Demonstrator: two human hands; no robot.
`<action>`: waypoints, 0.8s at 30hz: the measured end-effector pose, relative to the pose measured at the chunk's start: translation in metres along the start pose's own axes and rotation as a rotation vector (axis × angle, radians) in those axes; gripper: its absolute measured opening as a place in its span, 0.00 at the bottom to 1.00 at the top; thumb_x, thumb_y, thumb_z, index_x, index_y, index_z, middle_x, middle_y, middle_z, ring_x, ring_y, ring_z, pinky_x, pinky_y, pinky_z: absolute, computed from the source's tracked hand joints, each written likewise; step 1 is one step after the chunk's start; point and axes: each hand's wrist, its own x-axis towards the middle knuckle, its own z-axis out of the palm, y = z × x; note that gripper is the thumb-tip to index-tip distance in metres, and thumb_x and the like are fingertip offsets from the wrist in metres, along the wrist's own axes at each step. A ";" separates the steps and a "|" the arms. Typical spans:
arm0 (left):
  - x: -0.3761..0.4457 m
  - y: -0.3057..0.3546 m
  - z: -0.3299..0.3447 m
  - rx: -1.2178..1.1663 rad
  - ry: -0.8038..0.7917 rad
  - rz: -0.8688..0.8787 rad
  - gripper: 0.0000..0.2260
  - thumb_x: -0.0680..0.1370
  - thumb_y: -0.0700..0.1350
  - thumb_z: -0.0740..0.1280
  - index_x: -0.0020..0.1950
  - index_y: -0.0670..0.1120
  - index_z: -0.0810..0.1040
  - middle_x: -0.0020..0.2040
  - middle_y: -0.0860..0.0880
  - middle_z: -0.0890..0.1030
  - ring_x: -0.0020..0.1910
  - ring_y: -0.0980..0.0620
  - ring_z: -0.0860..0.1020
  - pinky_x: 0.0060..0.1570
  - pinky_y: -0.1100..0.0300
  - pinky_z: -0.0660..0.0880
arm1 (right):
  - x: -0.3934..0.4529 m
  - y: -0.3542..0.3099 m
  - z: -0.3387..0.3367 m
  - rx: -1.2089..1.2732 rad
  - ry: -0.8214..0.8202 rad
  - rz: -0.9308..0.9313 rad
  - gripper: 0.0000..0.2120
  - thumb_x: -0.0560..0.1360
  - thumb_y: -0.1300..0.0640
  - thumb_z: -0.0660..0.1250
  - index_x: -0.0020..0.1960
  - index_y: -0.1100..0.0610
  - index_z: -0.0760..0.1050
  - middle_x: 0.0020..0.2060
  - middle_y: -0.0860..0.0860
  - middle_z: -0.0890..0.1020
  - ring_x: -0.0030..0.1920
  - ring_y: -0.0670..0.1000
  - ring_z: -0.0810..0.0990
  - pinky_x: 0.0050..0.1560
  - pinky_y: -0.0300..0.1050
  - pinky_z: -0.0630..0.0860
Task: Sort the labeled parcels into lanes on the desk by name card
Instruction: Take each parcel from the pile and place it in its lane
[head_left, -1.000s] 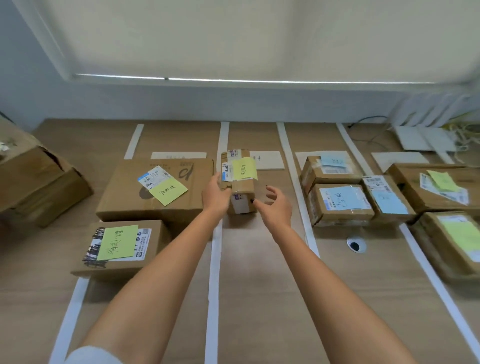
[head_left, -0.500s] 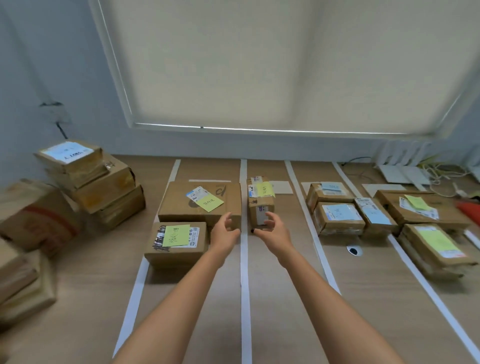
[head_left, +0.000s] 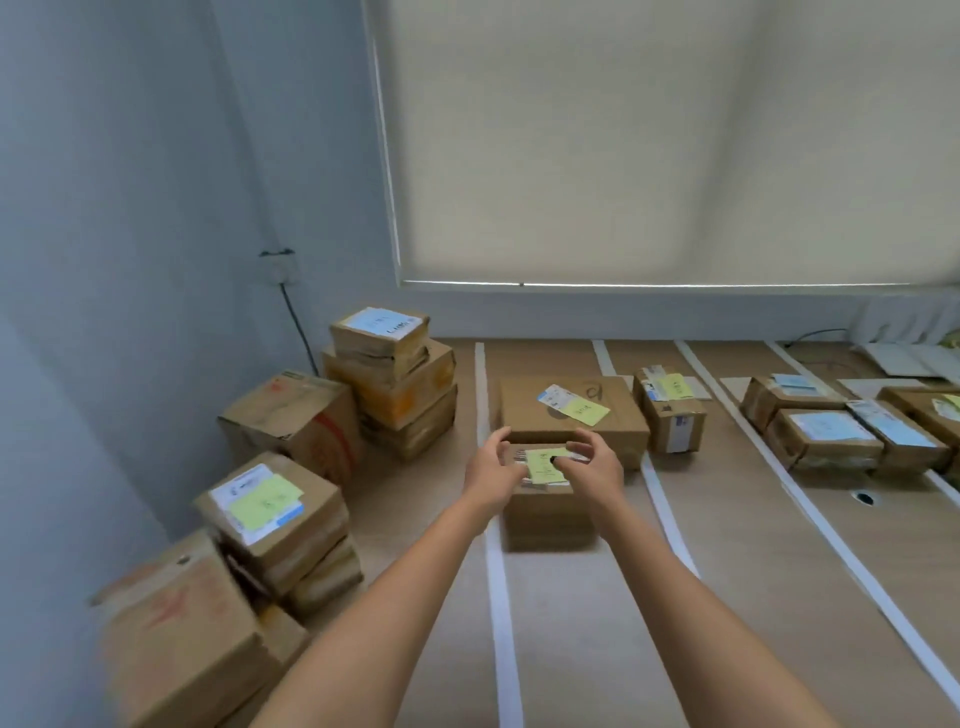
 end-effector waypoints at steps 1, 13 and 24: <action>-0.002 0.000 -0.023 0.028 0.013 0.011 0.27 0.76 0.35 0.65 0.73 0.47 0.63 0.68 0.45 0.71 0.64 0.50 0.71 0.53 0.62 0.73 | -0.010 -0.007 0.020 0.002 -0.025 -0.003 0.24 0.72 0.65 0.69 0.67 0.55 0.69 0.60 0.55 0.77 0.54 0.52 0.77 0.48 0.41 0.76; -0.010 -0.010 -0.201 0.176 0.144 0.044 0.23 0.76 0.36 0.64 0.70 0.47 0.67 0.67 0.45 0.72 0.64 0.47 0.72 0.56 0.58 0.72 | -0.067 -0.058 0.155 -0.102 -0.274 -0.092 0.25 0.73 0.60 0.69 0.68 0.54 0.68 0.62 0.54 0.73 0.58 0.53 0.75 0.56 0.46 0.76; -0.003 -0.111 -0.340 0.501 0.285 -0.188 0.22 0.78 0.39 0.63 0.72 0.44 0.65 0.69 0.43 0.71 0.65 0.44 0.71 0.60 0.53 0.69 | -0.085 -0.015 0.256 -0.160 -0.477 0.154 0.27 0.75 0.56 0.67 0.72 0.54 0.62 0.67 0.55 0.69 0.64 0.55 0.71 0.65 0.52 0.72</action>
